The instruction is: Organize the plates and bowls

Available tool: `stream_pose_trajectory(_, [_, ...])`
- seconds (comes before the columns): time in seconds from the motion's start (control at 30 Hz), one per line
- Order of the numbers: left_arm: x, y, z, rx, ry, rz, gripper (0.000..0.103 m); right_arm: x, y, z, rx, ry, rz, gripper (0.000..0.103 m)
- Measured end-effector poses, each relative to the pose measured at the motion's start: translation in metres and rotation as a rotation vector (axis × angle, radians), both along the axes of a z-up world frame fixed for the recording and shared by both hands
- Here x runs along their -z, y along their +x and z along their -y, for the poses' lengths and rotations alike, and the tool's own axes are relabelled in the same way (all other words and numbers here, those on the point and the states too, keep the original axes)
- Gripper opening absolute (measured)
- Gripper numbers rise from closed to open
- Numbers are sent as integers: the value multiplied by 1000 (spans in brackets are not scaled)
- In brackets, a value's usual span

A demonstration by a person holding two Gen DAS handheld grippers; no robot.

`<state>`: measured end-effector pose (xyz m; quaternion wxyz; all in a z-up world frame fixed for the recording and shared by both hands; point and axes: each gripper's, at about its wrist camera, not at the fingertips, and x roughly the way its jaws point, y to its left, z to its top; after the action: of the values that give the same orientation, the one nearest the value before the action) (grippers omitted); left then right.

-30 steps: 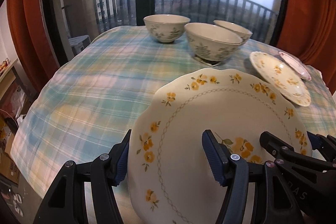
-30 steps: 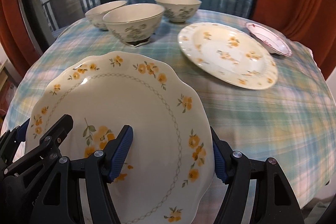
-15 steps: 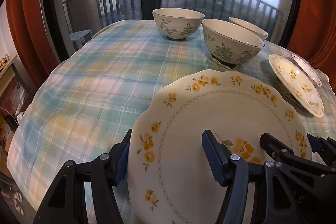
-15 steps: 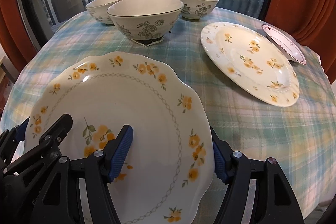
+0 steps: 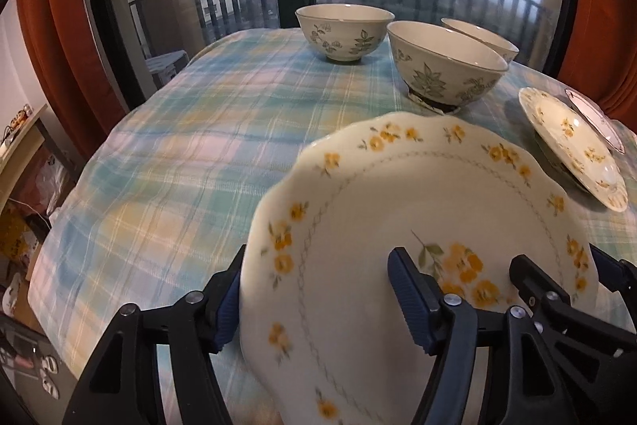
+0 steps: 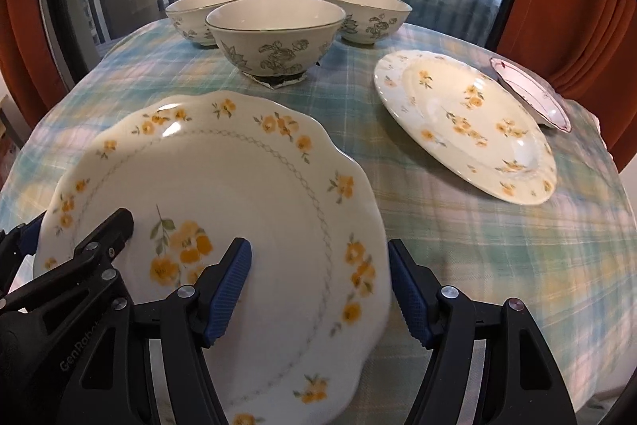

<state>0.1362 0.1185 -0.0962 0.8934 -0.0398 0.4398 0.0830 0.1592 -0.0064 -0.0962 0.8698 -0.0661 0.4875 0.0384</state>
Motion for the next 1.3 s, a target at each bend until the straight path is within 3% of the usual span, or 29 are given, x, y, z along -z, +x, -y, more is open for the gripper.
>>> stream_pose_trajectory(0.13, [-2, -12, 1, -42, -31, -28, 82, -1, -8, 12, 17, 17, -14, 77])
stream_pose_trajectory(0.27, [-12, -27, 7, -64, -34, 6, 85, -11, -23, 22, 22, 38, 14, 78])
stream_pose_trajectory(0.73, [-53, -54, 62, 15, -12, 127, 89, -57, -59, 74, 47, 58, 143, 79])
stream_pose_trajectory(1.0, [-69, -35, 104, 101, 6, 156, 93, -74, -52, 125, 128, 101, 176, 79])
stream_pose_trajectory(1.3, [-81, 23, 151, 185, 44, 172, 94, -79, -8, 173, 196, 115, 200, 79])
